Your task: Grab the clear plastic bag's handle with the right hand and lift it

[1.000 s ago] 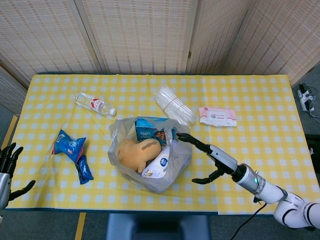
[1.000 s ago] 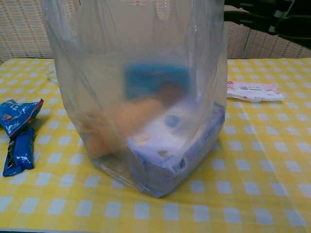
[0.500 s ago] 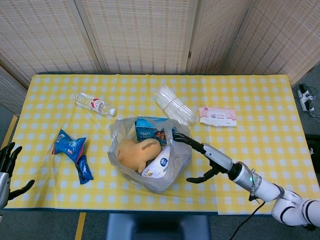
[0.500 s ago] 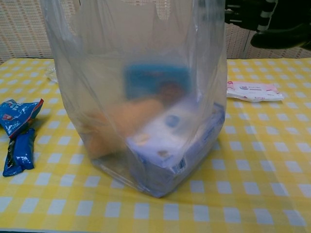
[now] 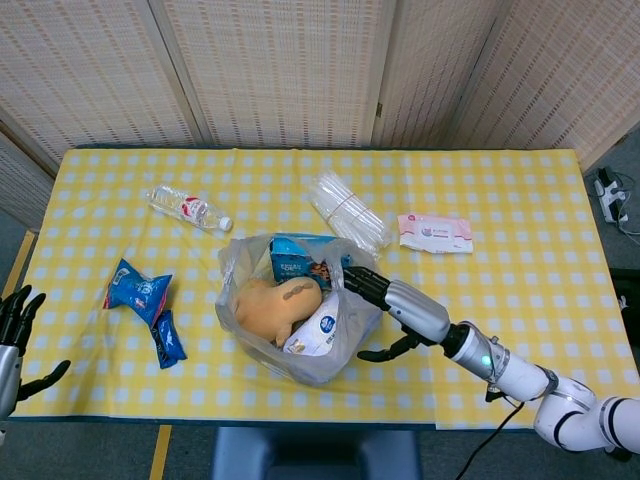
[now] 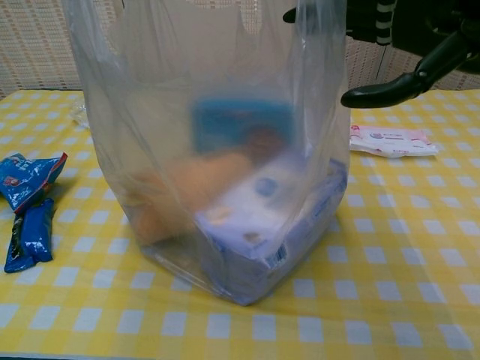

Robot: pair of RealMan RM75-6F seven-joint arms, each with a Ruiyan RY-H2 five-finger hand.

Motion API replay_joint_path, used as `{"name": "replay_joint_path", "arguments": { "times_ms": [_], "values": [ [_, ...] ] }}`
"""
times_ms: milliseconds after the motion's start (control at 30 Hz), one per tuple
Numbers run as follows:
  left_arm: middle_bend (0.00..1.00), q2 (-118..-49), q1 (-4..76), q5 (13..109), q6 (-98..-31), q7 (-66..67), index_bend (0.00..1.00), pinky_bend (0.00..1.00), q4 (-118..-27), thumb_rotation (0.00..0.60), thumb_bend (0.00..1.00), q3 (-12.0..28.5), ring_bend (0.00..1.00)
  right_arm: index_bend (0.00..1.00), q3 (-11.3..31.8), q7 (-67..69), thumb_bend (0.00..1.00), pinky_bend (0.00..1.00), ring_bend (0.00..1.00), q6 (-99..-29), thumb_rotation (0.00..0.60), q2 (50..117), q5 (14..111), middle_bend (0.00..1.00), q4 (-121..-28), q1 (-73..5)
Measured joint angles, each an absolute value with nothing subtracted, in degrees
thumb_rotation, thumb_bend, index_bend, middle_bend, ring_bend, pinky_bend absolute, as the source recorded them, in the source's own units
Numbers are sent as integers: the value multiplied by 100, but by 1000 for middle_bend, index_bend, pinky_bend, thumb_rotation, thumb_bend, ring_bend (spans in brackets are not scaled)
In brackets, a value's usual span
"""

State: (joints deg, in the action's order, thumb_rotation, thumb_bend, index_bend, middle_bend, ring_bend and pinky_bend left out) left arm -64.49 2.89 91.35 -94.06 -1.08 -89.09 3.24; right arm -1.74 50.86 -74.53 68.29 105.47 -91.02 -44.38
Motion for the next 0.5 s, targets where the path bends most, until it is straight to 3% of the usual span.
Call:
{"name": "replay_joint_path", "arguments": {
  "times_ms": [500],
  "values": [
    [27, -6418, 262, 9182, -9462, -155, 0, 0, -8927, 600, 192, 310, 28, 0, -5, 4719, 257, 0, 67, -7308, 600, 6910, 10546, 0, -9275, -4606]
  ]
}}
